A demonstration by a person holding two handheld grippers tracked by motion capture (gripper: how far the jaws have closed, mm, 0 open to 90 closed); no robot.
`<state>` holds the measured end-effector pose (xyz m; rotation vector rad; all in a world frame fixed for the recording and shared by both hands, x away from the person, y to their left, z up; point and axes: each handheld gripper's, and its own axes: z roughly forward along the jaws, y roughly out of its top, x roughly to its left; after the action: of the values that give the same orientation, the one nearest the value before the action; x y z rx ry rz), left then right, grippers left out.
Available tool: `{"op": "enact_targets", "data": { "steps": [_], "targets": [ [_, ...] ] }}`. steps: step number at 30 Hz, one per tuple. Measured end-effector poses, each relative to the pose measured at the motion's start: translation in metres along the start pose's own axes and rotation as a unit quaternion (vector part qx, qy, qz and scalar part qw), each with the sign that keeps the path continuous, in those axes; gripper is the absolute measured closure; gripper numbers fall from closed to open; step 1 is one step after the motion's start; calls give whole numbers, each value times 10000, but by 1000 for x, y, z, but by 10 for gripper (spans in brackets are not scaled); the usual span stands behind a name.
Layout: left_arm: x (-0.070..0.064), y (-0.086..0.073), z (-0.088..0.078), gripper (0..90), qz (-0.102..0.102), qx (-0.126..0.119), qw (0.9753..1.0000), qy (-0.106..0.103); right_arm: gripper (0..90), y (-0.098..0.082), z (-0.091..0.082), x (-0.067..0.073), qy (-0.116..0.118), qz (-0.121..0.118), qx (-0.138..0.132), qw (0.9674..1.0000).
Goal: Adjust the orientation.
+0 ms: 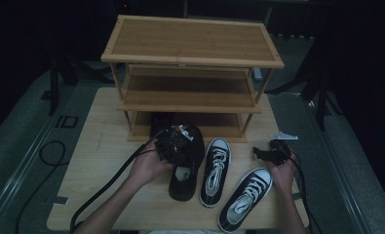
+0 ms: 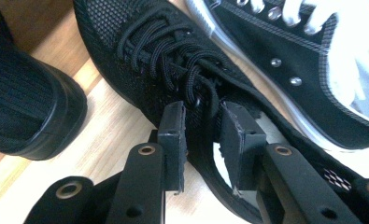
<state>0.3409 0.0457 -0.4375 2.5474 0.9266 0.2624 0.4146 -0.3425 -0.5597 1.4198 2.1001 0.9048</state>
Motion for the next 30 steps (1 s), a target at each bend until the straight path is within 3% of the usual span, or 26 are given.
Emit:
{"op": "enact_targets", "data": {
  "steps": [2,7,9,11,25,30],
  "targets": [
    [0,2,7,701,-56,80,9999,87,178,0,0,0,2,0,-1,10000],
    [0,4,12,693,-218,76,9997,-30,178,0,0,0,2,-3,1,10000],
    [-1,4,11,838,-240,91,9997,-5,178,0,0,0,5,-7,-1,10000],
    [1,4,11,863,-273,93,9996,-26,178,0,0,0,7,-10,0,10000],
    [24,14,2,874,-690,-386,9968,115,178,0,0,0,5,-14,1,10000],
    [35,22,1,875,-933,-618,9935,193,178,0,0,0,5,-24,-4,10000]
  ]
}}
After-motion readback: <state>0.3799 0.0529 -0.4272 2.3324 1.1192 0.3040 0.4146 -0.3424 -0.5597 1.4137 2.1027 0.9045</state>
